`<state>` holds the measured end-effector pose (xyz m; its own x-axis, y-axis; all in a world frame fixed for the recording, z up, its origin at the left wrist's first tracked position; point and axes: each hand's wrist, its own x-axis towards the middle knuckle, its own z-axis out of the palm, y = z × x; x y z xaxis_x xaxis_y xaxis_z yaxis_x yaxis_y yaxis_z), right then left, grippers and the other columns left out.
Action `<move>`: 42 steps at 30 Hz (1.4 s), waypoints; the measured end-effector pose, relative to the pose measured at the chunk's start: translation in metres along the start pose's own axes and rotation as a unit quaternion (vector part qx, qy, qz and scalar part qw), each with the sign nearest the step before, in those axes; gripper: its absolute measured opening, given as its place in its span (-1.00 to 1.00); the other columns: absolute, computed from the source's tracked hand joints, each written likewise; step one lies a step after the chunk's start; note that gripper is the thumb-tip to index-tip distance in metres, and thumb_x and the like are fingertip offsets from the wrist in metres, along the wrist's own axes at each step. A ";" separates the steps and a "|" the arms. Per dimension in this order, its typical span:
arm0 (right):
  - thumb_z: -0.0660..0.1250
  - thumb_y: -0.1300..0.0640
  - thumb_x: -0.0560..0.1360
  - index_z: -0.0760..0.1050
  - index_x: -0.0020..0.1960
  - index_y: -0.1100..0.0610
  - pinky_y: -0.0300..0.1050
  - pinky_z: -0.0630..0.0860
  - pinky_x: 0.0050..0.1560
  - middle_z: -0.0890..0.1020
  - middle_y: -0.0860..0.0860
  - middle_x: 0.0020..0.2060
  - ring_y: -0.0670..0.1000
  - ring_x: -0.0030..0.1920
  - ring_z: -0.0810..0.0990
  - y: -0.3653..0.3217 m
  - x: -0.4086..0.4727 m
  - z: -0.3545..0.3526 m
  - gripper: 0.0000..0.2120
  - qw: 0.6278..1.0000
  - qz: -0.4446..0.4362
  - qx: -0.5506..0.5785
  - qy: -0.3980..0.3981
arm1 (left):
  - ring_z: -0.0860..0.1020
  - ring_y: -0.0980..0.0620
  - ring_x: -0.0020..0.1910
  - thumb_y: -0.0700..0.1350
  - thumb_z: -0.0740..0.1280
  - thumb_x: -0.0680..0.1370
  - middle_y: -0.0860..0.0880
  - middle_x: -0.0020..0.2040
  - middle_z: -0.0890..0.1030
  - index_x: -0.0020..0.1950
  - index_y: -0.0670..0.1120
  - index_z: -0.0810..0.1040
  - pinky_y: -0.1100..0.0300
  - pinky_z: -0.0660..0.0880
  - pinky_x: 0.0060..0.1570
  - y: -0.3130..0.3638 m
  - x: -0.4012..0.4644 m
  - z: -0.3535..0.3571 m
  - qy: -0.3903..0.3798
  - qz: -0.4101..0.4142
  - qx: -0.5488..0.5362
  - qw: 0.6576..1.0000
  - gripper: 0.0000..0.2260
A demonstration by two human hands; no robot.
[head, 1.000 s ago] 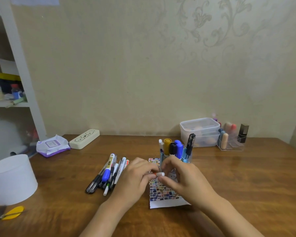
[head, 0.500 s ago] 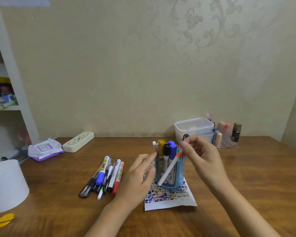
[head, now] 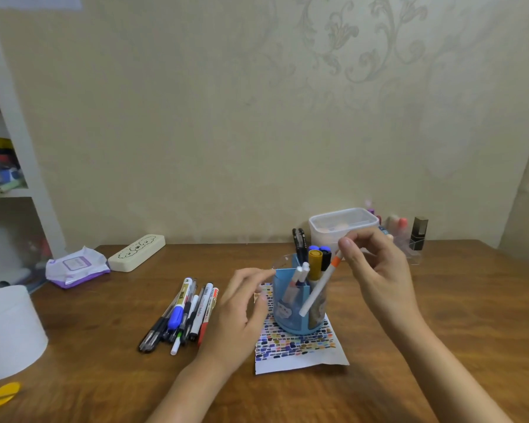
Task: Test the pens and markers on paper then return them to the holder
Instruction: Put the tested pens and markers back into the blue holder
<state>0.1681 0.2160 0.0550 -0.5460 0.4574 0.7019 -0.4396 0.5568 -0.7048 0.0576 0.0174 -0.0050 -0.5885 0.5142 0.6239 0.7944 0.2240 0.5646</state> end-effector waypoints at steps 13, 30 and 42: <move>0.32 0.06 0.56 0.53 -0.08 -0.02 -0.33 0.52 -0.13 0.62 -0.13 -0.18 -0.10 -0.13 0.60 -0.006 0.003 -0.005 -0.95 0.994 -0.060 0.037 0.078 | 0.14 0.50 0.40 -0.13 0.23 0.65 0.40 0.45 0.18 0.48 0.26 0.30 0.71 0.14 0.11 0.003 -0.001 0.002 -0.060 0.005 0.029 0.998 -0.55; 0.46 0.10 0.51 0.58 -0.04 -0.04 -0.37 0.36 -0.36 0.63 -0.29 -0.25 -0.14 -0.35 0.50 0.019 -0.008 0.007 -0.91 0.984 -0.067 -0.167 0.018 | 0.19 0.38 0.45 -0.15 0.23 0.65 0.37 0.44 0.24 0.46 0.25 0.37 0.67 0.17 0.15 -0.003 -0.002 0.001 -0.075 0.011 0.023 0.997 -0.56; 0.35 0.07 0.54 0.63 0.19 -0.06 -0.33 0.44 -0.33 0.63 -0.24 0.12 -0.22 -0.37 0.48 0.021 -0.015 0.011 -0.76 0.954 -0.135 -0.267 -0.028 | 0.26 0.33 0.43 -0.16 0.22 0.65 0.38 0.40 0.34 0.49 0.27 0.33 0.44 0.22 0.30 -0.008 0.001 -0.006 -0.068 -0.010 0.032 0.997 -0.53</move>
<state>0.1595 0.2133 0.0287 -0.5089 0.2176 0.8329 -0.1514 0.9298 -0.3354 0.0497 0.0112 -0.0057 -0.5823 0.6156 0.5309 0.7928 0.2857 0.5383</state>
